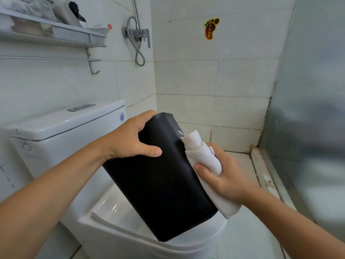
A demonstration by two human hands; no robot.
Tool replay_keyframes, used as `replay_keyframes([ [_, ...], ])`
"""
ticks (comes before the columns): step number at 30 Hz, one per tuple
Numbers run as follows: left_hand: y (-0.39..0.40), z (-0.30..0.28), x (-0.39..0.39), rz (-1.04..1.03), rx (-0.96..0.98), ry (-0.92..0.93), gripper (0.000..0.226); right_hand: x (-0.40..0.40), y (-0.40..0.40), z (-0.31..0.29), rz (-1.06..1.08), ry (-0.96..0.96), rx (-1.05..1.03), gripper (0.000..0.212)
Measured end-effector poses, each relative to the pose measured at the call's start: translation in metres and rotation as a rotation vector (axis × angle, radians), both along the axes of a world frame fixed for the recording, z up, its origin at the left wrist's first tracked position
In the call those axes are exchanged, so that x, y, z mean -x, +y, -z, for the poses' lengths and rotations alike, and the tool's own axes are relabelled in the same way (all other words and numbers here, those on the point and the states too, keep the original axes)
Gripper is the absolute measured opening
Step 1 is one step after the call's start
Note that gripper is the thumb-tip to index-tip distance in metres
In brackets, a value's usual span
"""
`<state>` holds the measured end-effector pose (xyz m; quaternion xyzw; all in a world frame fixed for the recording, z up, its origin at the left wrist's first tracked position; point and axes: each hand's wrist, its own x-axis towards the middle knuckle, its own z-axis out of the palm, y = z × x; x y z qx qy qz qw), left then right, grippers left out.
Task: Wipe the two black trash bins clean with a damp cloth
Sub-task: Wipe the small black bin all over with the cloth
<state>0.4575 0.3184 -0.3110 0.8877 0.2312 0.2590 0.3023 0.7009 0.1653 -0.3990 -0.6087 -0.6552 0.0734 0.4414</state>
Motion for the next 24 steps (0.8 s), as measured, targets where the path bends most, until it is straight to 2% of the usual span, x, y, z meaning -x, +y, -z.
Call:
replay_keyframes([
  [5, -0.015, -0.001, -0.011, 0.054, -0.048, 0.026, 0.078, 0.020, 0.026, -0.045, 0.004, 0.075, -0.142, 0.016],
  [9, -0.018, -0.002, -0.015, 0.064, -0.072, 0.033, 0.083, 0.027, 0.035, -0.063, 0.045, 0.092, -0.177, 0.016],
  [13, -0.015, -0.004, -0.015, 0.060, -0.064, 0.036, 0.079, 0.018, 0.027, -0.043, 0.018, 0.101, -0.161, 0.013],
  [18, 0.001, -0.002, -0.005, 0.002, -0.019, -0.001, 0.069, -0.006, -0.004, 0.010, 0.022, 0.071, 0.031, 0.015],
  [24, 0.002, 0.000, -0.002, 0.015, -0.003, -0.031, 0.069, -0.003, 0.003, 0.001, 0.014, 0.071, 0.015, 0.015],
])
